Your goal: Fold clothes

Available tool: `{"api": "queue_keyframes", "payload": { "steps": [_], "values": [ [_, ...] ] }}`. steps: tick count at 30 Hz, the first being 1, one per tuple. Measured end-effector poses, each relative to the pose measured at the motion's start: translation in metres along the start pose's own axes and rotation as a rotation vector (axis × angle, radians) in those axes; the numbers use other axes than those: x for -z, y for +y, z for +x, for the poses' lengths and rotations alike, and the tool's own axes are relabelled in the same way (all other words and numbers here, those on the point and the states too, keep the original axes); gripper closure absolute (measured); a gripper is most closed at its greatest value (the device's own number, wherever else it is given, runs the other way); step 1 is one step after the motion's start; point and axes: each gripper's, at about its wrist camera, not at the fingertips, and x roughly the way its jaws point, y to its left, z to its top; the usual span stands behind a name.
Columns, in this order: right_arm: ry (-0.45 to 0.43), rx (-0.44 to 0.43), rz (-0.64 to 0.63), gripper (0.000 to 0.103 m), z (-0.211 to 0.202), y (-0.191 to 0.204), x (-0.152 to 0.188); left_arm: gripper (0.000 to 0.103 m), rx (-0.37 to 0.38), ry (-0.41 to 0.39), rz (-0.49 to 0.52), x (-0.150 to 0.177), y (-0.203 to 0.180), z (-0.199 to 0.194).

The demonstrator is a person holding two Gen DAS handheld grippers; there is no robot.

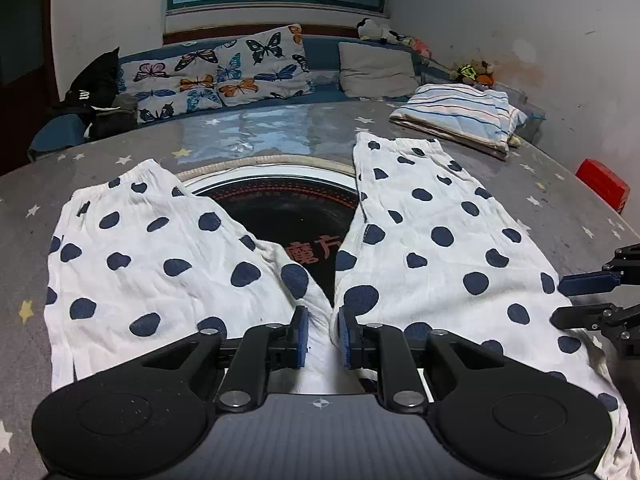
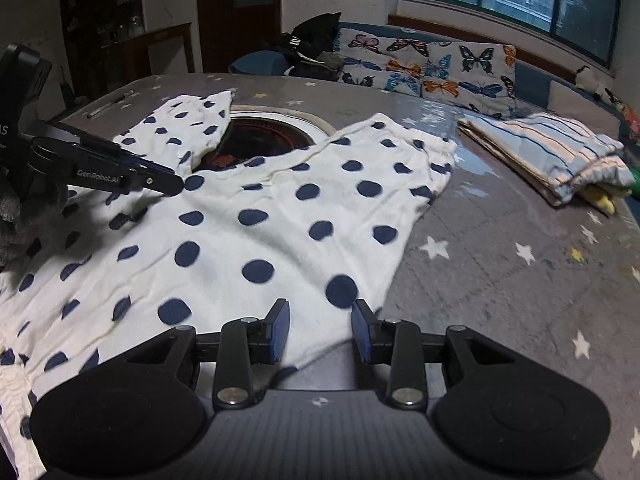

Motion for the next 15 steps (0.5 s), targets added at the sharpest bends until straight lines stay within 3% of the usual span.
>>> {"api": "queue_keyframes", "payload": {
  "steps": [6,15],
  "values": [
    [-0.005,-0.010,0.049,0.067,-0.006,-0.011,-0.001,0.083,0.021,-0.021,-0.010,-0.004,0.000,-0.006],
    [-0.072,-0.024,0.010,0.067,0.016,-0.015,-0.049,0.086,0.032,-0.048,-0.012,-0.028,-0.010,-0.005]
  ]
}}
